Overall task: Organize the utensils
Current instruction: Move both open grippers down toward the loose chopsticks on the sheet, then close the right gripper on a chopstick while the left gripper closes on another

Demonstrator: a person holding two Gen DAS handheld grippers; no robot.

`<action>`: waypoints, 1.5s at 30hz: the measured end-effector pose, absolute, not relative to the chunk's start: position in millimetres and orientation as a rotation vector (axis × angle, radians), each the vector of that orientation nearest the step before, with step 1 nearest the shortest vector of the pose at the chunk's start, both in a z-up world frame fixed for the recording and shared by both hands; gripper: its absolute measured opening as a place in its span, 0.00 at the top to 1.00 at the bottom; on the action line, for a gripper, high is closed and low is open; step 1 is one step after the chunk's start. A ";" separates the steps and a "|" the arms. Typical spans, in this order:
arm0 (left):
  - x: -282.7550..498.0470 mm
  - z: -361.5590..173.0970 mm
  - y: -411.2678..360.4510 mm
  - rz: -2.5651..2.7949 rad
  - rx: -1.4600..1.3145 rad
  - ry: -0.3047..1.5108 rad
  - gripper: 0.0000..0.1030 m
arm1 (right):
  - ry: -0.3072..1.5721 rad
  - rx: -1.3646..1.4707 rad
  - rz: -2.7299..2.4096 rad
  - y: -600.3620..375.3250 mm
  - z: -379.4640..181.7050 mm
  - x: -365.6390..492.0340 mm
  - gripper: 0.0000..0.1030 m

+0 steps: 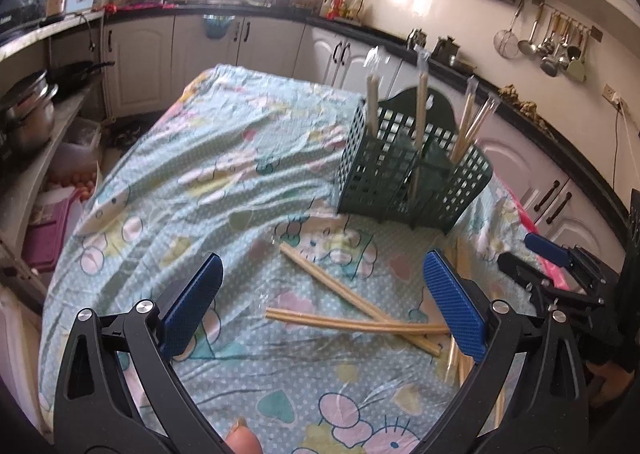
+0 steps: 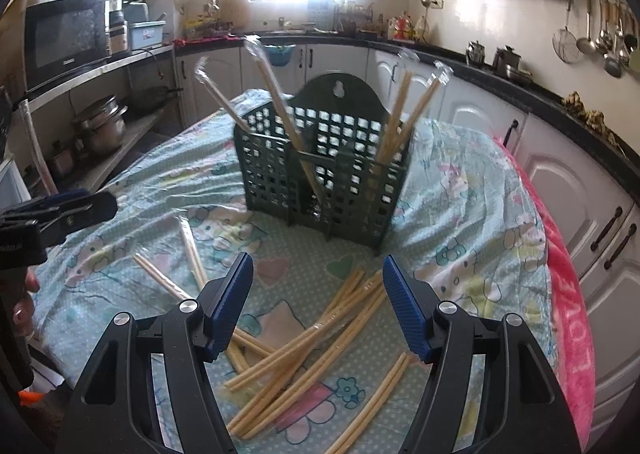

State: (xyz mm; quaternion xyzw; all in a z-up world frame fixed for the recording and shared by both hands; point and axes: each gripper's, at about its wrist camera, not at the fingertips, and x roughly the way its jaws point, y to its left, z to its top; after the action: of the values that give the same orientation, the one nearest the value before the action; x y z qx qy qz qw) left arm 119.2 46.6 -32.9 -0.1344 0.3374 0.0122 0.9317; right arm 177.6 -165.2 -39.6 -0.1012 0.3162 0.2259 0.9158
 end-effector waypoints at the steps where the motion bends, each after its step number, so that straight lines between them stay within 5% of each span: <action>1: 119.9 -35.4 45.8 0.025 -0.277 0.700 0.10 | 0.659 -0.202 0.453 -168.8 -42.3 181.1 0.37; 15: 126.7 -82.4 58.3 0.057 -0.421 0.843 0.10 | 0.784 -0.106 0.346 -204.0 -74.2 238.2 0.37; 23: 131.8 -101.3 59.3 0.011 -0.501 0.881 0.11 | 0.895 -0.037 0.341 -209.7 -98.3 275.3 0.51; 45: 143.0 -114.4 77.6 0.000 -0.607 0.885 0.69 | 0.963 0.121 0.375 -211.7 -111.9 314.0 0.97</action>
State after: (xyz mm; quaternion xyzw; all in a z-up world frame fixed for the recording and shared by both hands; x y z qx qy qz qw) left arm 143.0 77.6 -114.4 -0.2889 0.4216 0.0001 0.8595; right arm 314.0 -211.7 -111.9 0.0580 0.4602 0.1791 0.8676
